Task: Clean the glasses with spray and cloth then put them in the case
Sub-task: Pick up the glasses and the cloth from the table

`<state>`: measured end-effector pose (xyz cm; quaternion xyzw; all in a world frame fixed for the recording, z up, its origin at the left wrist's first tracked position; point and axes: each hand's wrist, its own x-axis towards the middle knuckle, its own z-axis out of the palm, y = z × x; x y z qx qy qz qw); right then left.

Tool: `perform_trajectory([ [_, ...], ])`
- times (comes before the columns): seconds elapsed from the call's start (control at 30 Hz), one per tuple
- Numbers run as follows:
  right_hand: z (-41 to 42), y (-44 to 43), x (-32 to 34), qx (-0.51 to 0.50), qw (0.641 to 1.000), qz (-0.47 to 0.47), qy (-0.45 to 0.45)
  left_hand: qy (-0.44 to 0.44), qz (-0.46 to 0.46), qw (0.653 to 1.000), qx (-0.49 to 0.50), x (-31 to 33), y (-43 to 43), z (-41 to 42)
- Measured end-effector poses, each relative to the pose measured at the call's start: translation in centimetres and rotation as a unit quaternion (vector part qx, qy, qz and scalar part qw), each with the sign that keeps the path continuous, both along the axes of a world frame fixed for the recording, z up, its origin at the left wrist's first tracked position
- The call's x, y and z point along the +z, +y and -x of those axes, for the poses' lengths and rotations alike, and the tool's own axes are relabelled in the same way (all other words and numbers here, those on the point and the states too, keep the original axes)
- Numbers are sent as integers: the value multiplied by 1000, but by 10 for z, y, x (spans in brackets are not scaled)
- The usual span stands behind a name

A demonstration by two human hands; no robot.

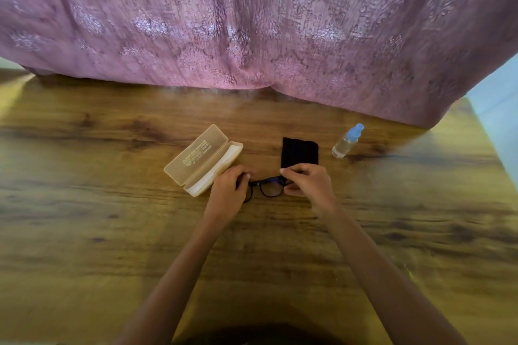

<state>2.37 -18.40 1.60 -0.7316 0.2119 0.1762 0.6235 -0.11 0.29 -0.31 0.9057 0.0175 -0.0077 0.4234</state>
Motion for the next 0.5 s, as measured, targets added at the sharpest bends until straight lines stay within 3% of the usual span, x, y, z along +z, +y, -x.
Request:
perform_trajectory([
  [0.23,2,-12,5,-18,996,-86,23,95,3,995,-28,15,2,3],
  [0.5,0,-28,10,-19,994,-103,16,148,2,989,-20,24,4,-3],
])
